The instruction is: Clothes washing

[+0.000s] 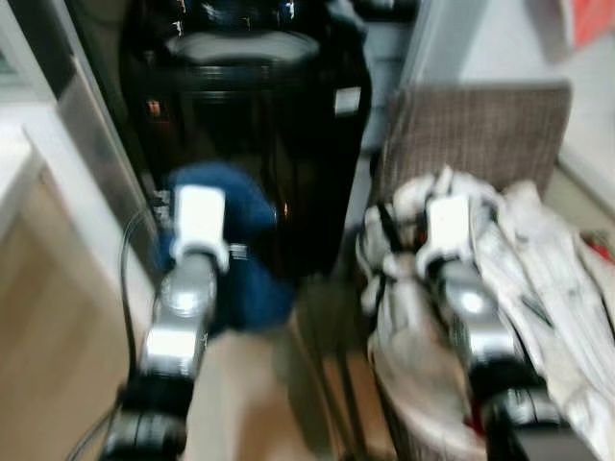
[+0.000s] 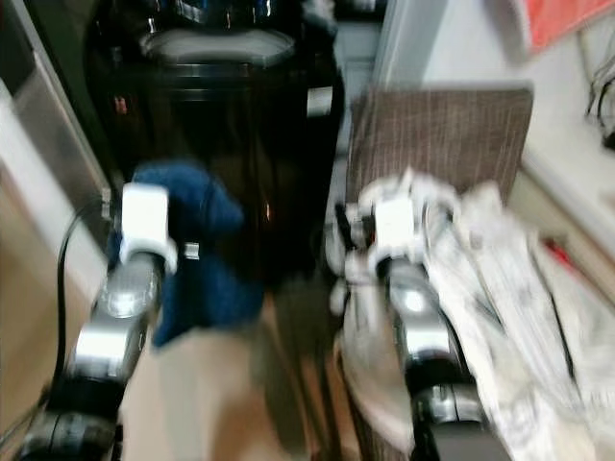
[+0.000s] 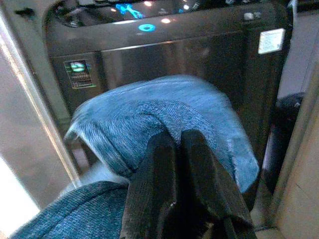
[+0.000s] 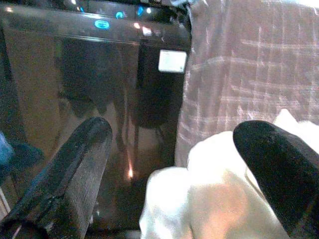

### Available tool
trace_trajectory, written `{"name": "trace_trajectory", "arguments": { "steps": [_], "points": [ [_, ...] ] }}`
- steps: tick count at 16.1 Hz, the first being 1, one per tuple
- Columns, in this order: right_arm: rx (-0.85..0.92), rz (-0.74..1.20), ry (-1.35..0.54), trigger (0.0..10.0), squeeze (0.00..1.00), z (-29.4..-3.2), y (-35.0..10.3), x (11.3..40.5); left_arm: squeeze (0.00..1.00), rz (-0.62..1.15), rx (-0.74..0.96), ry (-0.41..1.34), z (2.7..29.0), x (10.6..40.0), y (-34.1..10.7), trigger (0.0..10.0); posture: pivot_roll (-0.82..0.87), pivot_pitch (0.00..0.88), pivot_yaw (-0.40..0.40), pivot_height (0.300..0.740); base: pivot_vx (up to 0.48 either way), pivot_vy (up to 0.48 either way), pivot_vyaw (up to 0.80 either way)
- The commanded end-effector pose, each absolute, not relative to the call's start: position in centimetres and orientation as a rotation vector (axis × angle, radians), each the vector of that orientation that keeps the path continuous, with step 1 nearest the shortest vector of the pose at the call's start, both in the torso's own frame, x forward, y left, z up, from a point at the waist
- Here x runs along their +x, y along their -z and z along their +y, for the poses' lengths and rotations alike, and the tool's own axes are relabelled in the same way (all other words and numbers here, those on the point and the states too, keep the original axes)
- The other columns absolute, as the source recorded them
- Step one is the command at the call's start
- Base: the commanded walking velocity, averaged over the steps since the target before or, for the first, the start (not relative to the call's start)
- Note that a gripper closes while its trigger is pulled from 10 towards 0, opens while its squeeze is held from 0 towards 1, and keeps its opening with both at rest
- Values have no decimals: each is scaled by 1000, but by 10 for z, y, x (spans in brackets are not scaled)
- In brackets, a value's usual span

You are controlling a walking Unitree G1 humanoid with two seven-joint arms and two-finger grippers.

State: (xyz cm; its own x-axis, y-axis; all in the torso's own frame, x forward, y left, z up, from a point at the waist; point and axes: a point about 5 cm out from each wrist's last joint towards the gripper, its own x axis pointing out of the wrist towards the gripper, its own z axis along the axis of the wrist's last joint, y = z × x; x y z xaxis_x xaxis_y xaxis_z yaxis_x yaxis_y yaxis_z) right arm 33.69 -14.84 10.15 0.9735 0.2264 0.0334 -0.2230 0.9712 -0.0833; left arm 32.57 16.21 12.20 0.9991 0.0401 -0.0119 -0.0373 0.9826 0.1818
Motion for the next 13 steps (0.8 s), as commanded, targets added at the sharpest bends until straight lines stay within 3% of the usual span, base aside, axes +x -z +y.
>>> {"name": "trace_trajectory", "arguments": {
  "steps": [1, 2, 6, 13],
  "points": [
    [-67, -62, -253, 10000, 39, -134, -109, 341, 0, -39, 208, -77, 175, 327, -136, 10000, -68, 0, -20, 740, 382, 289, 525],
    [-59, -58, -252, 10000, 0, -134, -108, 341, 0, -38, 210, -75, 175, 328, -136, 10000, -69, 0, -20, 740, 382, 292, 0],
    [-86, -76, -264, 10000, 27, -135, -109, 339, 0, -36, 223, -60, 173, 331, -138, 10000, -75, 0, -14, 740, 384, 288, 172],
    [-50, -73, -249, 10000, 8, -135, -108, 339, 0, -20, 327, -21, 168, 336, -138, 10000, -77, 0, -8, 740, 462, 0, 96]
  ]
}}
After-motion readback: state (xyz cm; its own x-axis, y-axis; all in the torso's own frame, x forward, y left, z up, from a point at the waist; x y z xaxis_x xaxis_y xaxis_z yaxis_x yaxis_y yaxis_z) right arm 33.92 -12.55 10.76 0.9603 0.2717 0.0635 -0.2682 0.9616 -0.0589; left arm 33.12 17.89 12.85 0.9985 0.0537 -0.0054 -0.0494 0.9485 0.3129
